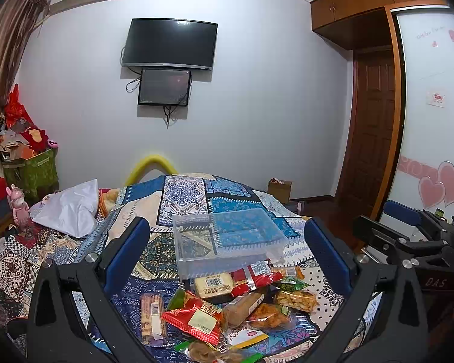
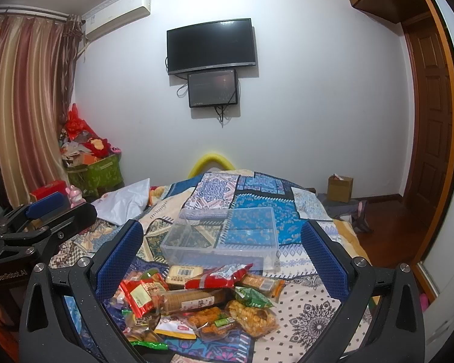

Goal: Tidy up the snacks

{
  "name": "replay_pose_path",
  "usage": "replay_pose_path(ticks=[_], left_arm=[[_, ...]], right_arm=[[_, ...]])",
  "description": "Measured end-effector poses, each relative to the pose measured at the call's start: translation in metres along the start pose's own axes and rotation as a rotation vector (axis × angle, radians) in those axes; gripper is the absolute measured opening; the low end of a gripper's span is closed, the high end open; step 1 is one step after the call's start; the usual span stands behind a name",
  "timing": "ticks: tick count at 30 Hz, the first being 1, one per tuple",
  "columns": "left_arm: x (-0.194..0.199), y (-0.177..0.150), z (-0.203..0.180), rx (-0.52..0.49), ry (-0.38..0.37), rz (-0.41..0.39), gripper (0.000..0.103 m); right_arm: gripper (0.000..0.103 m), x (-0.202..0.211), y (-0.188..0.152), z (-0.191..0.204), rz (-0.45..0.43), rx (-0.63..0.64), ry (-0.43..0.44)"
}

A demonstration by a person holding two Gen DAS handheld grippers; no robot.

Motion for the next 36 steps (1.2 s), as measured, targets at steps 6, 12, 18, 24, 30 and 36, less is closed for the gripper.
replay_pose_path(ticks=[6, 12, 18, 24, 30, 36], left_arm=[[-0.005, -0.003, 0.005, 0.004, 0.002, 0.015, 0.103], [-0.022, -0.012, 0.021, 0.016, 0.036, 0.067, 0.103], [-0.047, -0.033, 0.055, 0.059, 0.084, 0.169, 0.103], [-0.072, -0.062, 0.085, 0.057, 0.136, 0.276, 0.089], [-0.099, -0.093, 0.113, 0.109, 0.163, 0.403, 0.081], [-0.119, -0.123, 0.127, 0.125, 0.200, 0.500, 0.075]], right_arm=[[0.103, -0.005, -0.002, -0.001, 0.011, -0.003, -0.005], [0.103, -0.023, -0.011, -0.007, 0.079, -0.006, -0.009], [0.103, -0.045, -0.029, -0.021, 0.176, -0.033, 0.004], [0.103, -0.072, -0.055, -0.036, 0.301, -0.039, -0.027], [0.098, -0.093, -0.079, -0.051, 0.404, -0.041, -0.036], [0.088, -0.114, -0.097, -0.061, 0.485, -0.068, -0.018]])
Point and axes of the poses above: each gripper's, at about its wrist camera, not at the fingertips, and x roughly against the way its jaws point, z to its left, y to its top, the point moved 1 cm from there along -x, roughly the way its jaws point
